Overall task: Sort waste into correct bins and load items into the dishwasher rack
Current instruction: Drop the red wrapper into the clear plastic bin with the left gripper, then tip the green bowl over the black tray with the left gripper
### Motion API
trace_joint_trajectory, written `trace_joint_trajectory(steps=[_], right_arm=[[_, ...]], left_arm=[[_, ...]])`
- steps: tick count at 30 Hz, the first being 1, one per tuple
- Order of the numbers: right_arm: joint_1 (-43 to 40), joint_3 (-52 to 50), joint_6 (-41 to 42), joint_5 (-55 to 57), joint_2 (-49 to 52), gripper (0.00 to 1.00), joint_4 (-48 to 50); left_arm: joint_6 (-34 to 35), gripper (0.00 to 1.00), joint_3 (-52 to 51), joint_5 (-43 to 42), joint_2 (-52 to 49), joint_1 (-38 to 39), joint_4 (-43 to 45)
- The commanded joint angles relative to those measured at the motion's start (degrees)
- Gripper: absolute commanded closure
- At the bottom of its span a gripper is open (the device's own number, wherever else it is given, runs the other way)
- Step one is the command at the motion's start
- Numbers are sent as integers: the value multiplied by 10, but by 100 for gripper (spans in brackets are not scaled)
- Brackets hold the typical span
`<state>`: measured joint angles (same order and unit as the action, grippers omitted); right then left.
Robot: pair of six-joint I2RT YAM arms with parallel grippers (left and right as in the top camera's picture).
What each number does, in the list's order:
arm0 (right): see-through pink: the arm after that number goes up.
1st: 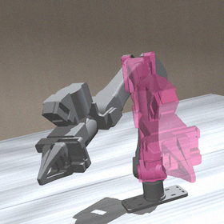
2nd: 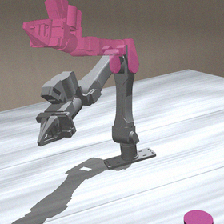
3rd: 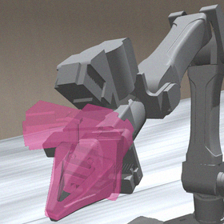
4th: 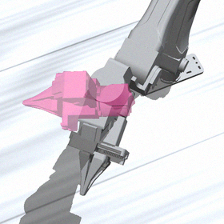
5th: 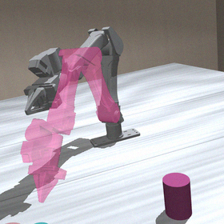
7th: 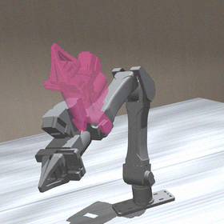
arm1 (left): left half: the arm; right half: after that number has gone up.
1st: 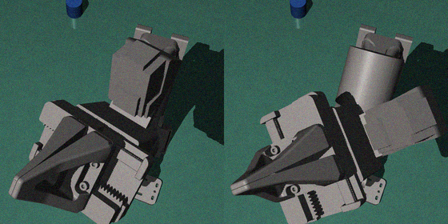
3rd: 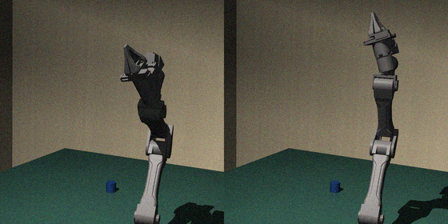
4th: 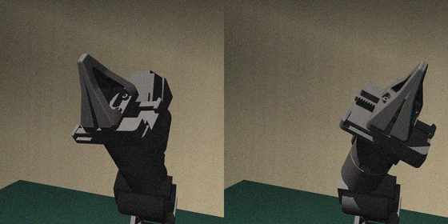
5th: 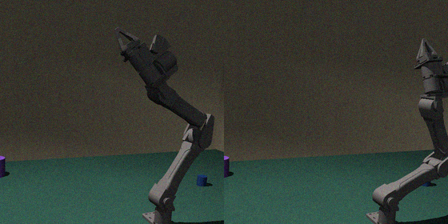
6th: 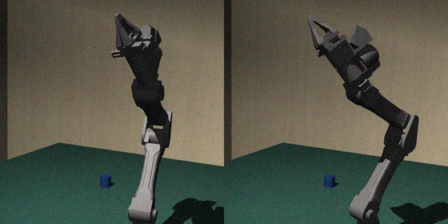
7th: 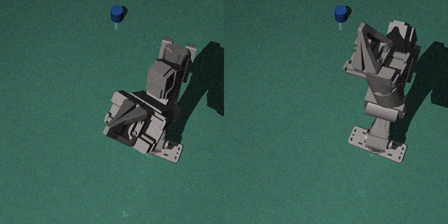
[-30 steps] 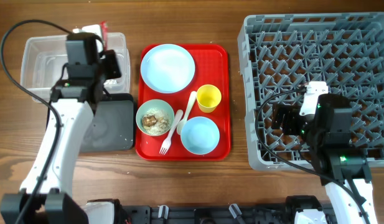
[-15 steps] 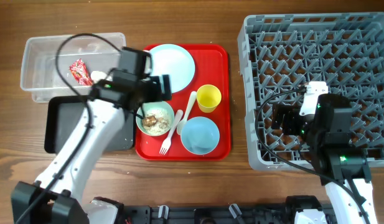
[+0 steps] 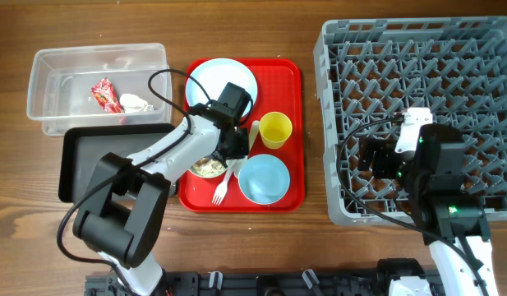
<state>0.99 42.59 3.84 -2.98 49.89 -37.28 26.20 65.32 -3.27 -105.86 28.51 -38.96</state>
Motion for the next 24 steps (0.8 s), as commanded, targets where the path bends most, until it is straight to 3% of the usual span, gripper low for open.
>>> trace_joint_trajectory(steps=[1,8,10,13,24], right_arm=[[2,13,8,-9,0,0,1],[2,13,8,-9,0,0,1],[2,13,8,-9,0,0,1],[2,13,8,-9,0,0,1],[2,13,8,-10,0,0,1]], left_arm=[[0,96,2,-1,-3,2,-3],[0,96,25,2,124,-5,-54],[-5,96,25,1,206,-61,-133],[-60,96,25,-37,237,-137,-166],[-397,96,-56,-522,171,-480,-190]])
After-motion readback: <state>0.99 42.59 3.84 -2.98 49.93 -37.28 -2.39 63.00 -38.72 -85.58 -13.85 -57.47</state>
